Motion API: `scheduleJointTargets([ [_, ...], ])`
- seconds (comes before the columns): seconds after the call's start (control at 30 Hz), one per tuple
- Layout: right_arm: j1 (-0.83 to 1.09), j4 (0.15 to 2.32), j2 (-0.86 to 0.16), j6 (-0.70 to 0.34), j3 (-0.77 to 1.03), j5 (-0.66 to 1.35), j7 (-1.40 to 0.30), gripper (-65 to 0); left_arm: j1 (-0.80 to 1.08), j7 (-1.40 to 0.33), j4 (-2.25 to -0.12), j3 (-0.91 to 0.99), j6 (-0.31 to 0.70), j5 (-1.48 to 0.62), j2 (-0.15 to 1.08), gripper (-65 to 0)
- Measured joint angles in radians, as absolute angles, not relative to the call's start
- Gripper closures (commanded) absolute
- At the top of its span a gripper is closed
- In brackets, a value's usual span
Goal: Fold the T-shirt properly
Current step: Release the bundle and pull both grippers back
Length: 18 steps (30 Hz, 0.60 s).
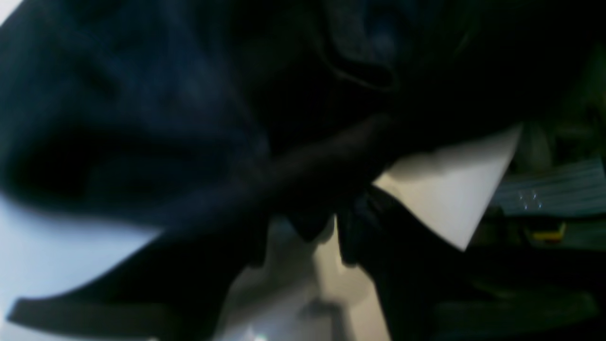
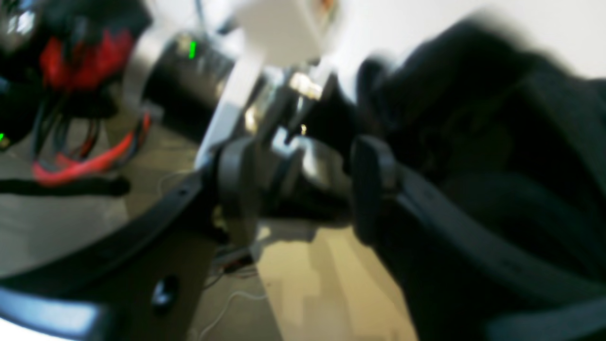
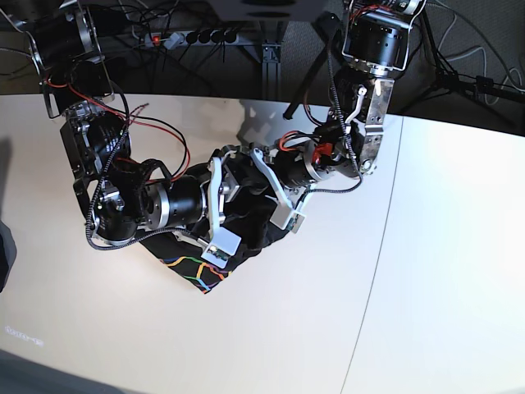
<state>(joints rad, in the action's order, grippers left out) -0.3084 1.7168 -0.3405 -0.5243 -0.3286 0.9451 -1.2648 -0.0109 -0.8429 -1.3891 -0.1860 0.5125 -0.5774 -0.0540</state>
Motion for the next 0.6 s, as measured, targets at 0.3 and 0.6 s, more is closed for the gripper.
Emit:
scheduleJointTargets([
  [0.3,-0.365,1.714,-0.34,-0.525,-0.172,0.854,-1.2,-19.5,-0.008,-0.884,-1.389,-0.109,0.543,-0.69,-0.047,-25.8],
  [0.6,-0.368,1.678,-0.341,-0.524,-0.056,0.745,-1.156,0.0,-0.009,-0.893,-1.39,-0.11,0.543,-0.725,-0.002,-25.8],
])
